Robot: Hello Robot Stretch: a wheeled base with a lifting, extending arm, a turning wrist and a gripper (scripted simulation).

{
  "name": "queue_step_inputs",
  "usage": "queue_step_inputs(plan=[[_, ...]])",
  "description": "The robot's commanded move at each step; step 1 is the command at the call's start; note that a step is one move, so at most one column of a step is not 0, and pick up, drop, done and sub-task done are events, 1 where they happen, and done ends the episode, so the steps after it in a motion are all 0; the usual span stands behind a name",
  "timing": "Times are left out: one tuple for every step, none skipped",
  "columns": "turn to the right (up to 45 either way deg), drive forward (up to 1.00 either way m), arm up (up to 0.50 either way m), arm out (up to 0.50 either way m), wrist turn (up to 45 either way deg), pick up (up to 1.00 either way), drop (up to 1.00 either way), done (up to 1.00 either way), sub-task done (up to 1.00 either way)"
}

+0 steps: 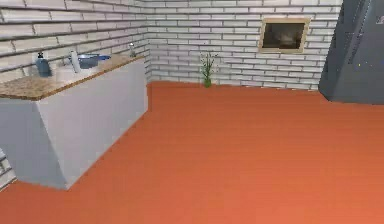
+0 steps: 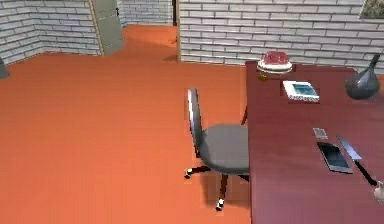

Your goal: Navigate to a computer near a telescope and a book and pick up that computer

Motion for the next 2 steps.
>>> queue_step_inputs(plan=[[-30.0, 0.0, 0.0, 0.0, 0.0, 0.0, 0.0, 0.0, 0.0], [0.0, 0.4, 0.0, 0.0, 0.0, 0.0, 0.0, 0.0, 0.0]])
